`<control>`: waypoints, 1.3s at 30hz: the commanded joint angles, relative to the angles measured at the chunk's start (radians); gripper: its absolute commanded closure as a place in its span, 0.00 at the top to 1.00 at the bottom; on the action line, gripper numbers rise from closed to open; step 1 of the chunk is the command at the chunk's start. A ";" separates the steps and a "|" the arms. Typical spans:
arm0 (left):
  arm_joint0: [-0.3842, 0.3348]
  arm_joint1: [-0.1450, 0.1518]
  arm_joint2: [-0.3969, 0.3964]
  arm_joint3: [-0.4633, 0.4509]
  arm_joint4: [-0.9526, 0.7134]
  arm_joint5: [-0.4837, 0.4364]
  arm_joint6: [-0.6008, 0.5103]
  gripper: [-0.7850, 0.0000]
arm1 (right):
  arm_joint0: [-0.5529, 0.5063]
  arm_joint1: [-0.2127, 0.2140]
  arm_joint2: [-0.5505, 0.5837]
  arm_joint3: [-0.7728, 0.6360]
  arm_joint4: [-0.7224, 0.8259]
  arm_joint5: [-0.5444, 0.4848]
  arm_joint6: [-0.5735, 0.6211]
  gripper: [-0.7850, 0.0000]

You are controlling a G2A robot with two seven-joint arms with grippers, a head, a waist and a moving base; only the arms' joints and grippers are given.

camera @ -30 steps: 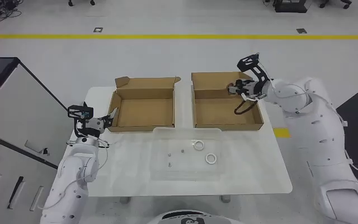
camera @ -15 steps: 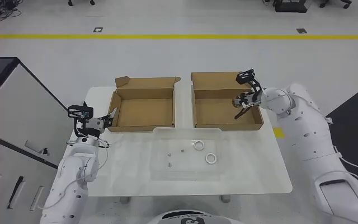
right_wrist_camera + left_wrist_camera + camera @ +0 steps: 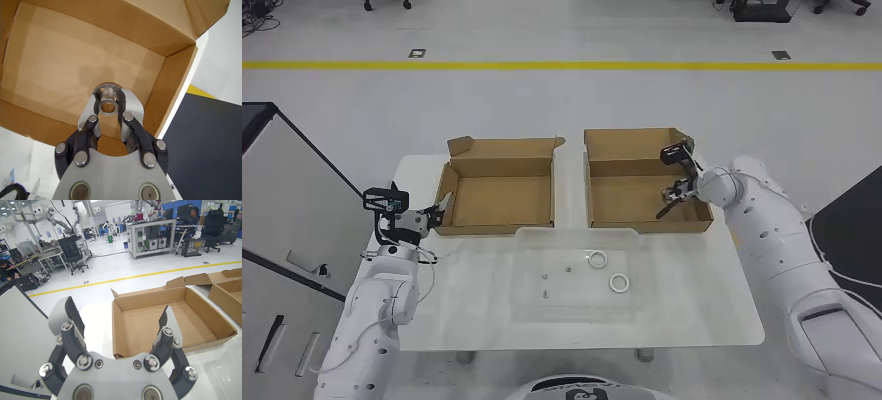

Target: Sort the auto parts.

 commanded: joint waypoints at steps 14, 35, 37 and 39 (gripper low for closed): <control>0.000 0.000 0.000 0.000 0.000 0.000 0.000 1.00 | 0.045 -0.033 -0.053 0.114 -0.012 0.016 -0.034 0.00; 0.000 0.000 0.000 0.000 0.000 0.000 0.000 1.00 | 0.092 -0.070 -0.087 0.223 -0.011 0.017 -0.086 0.48; 0.000 0.000 0.000 0.000 0.000 0.000 0.000 1.00 | 0.093 -0.070 -0.082 0.216 -0.013 0.012 -0.094 0.94; 0.000 0.000 0.000 0.000 0.000 0.000 0.000 1.00 | 0.092 -0.068 -0.073 0.200 -0.014 0.008 -0.102 1.00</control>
